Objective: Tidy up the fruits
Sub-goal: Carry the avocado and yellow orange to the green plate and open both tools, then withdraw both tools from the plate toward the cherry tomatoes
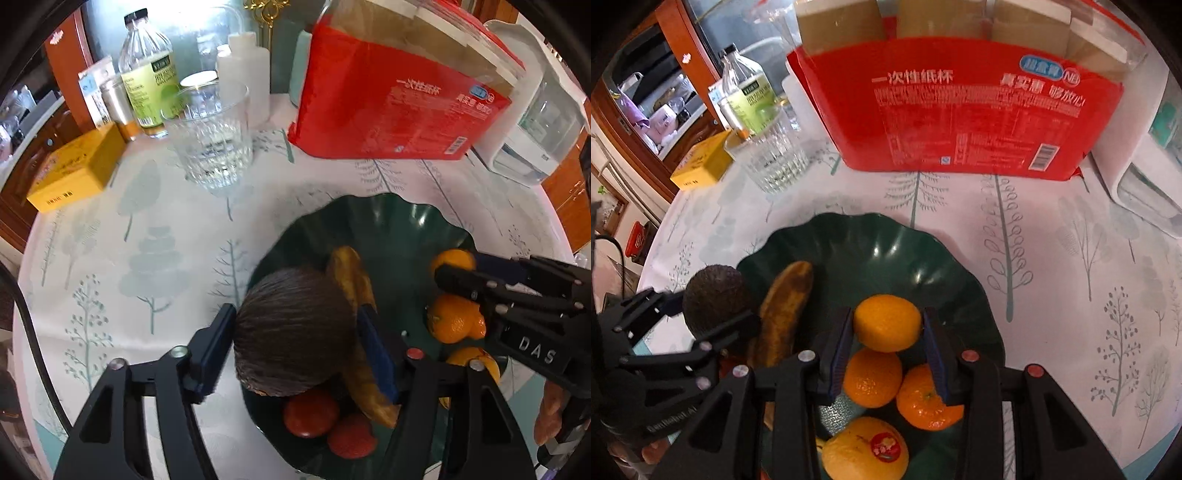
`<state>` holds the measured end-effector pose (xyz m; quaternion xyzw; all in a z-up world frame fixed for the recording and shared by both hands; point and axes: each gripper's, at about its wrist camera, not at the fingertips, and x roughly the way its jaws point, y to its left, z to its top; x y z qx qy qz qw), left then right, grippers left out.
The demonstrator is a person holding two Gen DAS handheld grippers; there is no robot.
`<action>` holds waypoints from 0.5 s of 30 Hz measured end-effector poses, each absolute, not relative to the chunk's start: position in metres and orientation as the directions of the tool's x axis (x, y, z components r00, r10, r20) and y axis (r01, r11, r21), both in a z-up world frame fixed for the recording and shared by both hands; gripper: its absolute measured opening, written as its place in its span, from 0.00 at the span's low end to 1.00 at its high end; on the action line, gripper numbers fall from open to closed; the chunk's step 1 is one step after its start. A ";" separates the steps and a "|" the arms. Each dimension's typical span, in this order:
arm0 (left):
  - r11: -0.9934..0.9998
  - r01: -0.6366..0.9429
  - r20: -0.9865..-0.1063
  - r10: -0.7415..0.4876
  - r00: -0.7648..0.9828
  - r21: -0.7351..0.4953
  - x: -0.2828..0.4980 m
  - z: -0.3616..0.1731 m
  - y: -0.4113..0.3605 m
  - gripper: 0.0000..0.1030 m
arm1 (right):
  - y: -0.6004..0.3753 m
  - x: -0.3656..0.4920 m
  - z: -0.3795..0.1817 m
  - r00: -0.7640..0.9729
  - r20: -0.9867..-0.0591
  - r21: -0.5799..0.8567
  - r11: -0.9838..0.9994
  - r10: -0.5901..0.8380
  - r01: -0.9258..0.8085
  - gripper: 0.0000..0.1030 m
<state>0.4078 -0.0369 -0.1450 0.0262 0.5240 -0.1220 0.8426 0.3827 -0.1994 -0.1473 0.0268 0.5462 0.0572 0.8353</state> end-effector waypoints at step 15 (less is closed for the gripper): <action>0.959 0.270 -0.845 -0.212 0.492 -0.083 0.374 -0.091 -0.041 0.80 | -0.194 0.361 -0.119 0.425 -0.892 0.134 0.988 0.155 -0.078 0.42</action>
